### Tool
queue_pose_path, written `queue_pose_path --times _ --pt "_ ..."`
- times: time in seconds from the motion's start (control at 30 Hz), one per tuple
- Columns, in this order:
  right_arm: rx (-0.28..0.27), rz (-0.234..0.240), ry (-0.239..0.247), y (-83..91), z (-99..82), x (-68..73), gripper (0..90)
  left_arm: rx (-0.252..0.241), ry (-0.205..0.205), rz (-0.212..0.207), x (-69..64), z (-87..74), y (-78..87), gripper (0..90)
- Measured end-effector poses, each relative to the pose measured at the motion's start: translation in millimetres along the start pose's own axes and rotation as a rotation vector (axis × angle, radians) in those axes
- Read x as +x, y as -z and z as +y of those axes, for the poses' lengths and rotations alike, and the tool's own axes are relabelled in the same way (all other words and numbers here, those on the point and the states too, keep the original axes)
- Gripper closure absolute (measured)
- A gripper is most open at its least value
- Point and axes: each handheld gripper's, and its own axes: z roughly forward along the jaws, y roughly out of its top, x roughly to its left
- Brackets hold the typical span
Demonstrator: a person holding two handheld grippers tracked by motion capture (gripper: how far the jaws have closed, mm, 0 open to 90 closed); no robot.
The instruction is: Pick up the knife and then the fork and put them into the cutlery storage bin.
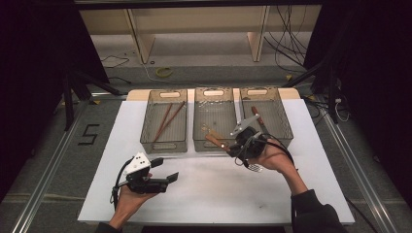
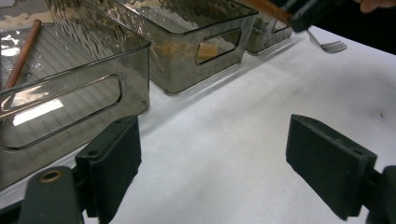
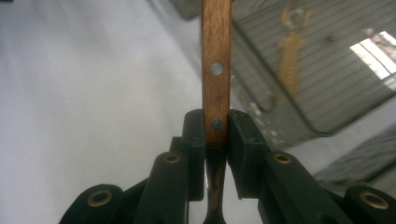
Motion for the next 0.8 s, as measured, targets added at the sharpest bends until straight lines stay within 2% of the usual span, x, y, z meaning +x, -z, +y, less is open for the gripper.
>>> queue_pose_path --times 0.37,0.8 --pt "-0.061 -0.07 -0.1 27.3 3.4 -36.7 78.1 -0.001 -0.001 0.0 0.6 0.2 0.5 17.6" --pt "-0.088 -0.109 -0.166 35.8 9.6 -59.8 78.1 -0.002 0.004 0.0 0.7 0.1 0.4 17.5"
